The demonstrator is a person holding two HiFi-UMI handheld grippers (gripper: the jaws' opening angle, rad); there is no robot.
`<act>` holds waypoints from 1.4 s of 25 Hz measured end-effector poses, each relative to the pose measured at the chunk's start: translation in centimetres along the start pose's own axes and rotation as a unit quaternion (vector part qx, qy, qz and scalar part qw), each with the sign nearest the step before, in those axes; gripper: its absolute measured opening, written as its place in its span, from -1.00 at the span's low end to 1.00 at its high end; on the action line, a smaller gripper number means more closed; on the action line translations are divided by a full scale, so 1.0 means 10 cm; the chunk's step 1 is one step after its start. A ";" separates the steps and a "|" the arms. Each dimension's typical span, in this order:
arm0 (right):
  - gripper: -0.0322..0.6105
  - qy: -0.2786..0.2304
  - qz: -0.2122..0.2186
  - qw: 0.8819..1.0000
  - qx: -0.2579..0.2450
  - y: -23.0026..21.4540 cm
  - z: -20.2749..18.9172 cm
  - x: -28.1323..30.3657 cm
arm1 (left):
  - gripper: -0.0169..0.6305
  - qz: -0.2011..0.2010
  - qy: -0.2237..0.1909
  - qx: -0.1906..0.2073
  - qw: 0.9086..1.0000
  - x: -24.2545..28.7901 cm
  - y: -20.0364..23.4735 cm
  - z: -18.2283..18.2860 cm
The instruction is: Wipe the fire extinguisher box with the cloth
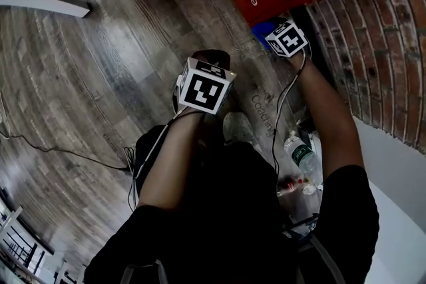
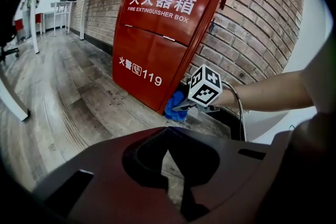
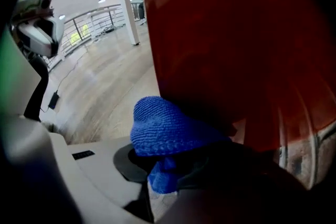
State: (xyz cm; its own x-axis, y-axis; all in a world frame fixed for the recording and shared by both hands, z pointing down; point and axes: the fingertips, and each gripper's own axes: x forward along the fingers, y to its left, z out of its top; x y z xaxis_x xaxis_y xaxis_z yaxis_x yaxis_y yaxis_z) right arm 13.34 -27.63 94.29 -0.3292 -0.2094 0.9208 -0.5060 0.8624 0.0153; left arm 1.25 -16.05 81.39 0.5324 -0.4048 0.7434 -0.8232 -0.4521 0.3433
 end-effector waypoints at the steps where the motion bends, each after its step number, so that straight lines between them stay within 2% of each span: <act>1: -0.58 0.007 -0.010 1.000 -0.010 -0.05 -0.06 0.07 | -0.92 0.000 0.001 -0.002 1.000 0.01 0.00 -0.01; 3: -0.58 0.013 -0.038 0.999 -0.009 -0.24 -0.18 0.17 | -0.92 0.002 0.003 -0.003 1.000 0.02 0.02 -0.01; 7: -0.58 0.012 -0.104 0.992 0.072 -0.82 -0.40 0.08 | -0.92 0.007 0.011 0.001 1.000 0.06 0.03 -0.04; 11: -0.58 -0.022 -0.164 0.976 0.141 -1.26 -0.52 -0.12 | -0.92 0.008 0.019 0.006 1.000 0.09 0.02 -0.08; 15: -0.58 -0.067 -0.191 0.959 0.196 -1.33 -0.57 -0.25 | -0.92 0.005 0.006 0.011 1.000 0.04 -0.01 0.05; 20: -0.58 -0.164 -0.161 0.941 0.250 -0.87 -0.33 -0.72 | -0.92 -0.003 -0.037 -0.025 0.999 -0.30 -0.15 0.43; 23: -0.58 -0.227 -0.134 0.927 0.266 -0.44 -0.01 -1.39 | -0.92 -0.014 -0.043 -0.048 0.998 -0.61 -0.35 0.59; 26: -0.58 -0.272 -0.119 0.914 0.278 0.02 0.26 -2.16 | -0.92 -0.013 -0.029 -0.049 0.998 -1.02 -0.56 0.65; 29: -0.58 -0.292 -0.115 0.903 0.292 0.47 0.45 -2.96 | -0.92 -0.016 -0.013 -0.051 0.999 -1.55 -0.79 0.73; 31: -0.58 -0.293 -0.115 0.902 0.296 0.77 0.54 -3.50 | -0.92 -0.019 -0.008 -0.047 0.999 -1.99 -0.97 0.82; 35: -0.58 -0.298 -0.143 0.896 0.298 1.26 0.73 -4.78 | -0.92 -0.024 0.003 -0.028 0.999 -2.97 -1.41 1.07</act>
State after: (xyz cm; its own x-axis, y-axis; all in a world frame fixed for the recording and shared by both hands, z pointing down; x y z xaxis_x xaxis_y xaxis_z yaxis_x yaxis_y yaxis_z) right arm 16.88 -10.07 47.65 -0.3959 -0.7438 0.5386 -0.9144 0.3731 -0.1568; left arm -0.85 -6.16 48.34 0.5713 -0.3793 0.7279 -0.8062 -0.4253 0.4112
